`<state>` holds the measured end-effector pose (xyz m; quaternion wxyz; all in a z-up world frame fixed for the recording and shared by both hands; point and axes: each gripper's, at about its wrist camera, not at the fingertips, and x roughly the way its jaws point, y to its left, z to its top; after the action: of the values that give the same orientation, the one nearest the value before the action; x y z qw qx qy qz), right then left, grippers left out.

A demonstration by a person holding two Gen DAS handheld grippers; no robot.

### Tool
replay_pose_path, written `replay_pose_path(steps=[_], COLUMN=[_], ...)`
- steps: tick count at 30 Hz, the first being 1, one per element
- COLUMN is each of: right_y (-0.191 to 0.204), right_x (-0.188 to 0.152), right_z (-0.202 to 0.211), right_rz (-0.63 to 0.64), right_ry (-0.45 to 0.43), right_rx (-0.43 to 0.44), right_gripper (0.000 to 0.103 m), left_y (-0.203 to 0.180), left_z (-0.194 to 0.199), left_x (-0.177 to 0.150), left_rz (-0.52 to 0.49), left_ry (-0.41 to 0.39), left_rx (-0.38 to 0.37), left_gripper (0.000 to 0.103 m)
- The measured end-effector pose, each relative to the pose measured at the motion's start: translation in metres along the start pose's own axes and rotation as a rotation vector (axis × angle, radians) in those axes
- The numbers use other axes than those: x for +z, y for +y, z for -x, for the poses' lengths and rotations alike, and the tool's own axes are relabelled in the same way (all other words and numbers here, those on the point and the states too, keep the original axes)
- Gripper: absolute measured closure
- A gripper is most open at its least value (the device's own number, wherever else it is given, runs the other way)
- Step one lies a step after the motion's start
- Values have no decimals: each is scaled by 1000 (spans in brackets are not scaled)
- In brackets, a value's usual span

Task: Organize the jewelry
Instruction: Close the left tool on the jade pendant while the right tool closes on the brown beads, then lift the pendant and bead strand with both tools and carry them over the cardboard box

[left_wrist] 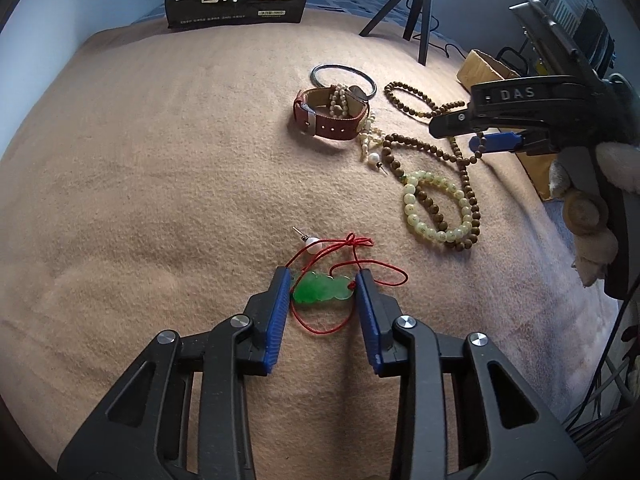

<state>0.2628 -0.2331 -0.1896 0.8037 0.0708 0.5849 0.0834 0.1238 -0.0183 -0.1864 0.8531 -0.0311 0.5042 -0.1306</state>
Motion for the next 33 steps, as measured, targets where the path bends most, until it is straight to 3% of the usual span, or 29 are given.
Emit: replay_pose_path(steps=[5, 8, 12, 13, 20, 33], right_y=[12, 20, 24, 24, 24, 41], right_x=[8, 13, 17, 16, 7, -10], right_z=[-10, -15, -18, -18, 4, 76], right_rz=[47, 81, 105, 110, 123, 248], right_ry=[17, 25, 41, 42, -10, -182], right_rx=[-77, -126, -119, -114, -60, -86], right_gripper=[49, 63, 95, 97, 98, 98], left_y=[0, 0, 1, 1, 3, -4], left_z=[0, 0, 0, 0, 6, 31], left_x=[0, 0, 0, 0, 0, 3], left_rz=[-3, -4, -4, -4, 4, -7], left_ry=[-1, -4, -5, -6, -1, -40], left_rx=[1, -1, -8, -11, -27, -34], left_gripper=[70, 70, 70, 70, 70, 70])
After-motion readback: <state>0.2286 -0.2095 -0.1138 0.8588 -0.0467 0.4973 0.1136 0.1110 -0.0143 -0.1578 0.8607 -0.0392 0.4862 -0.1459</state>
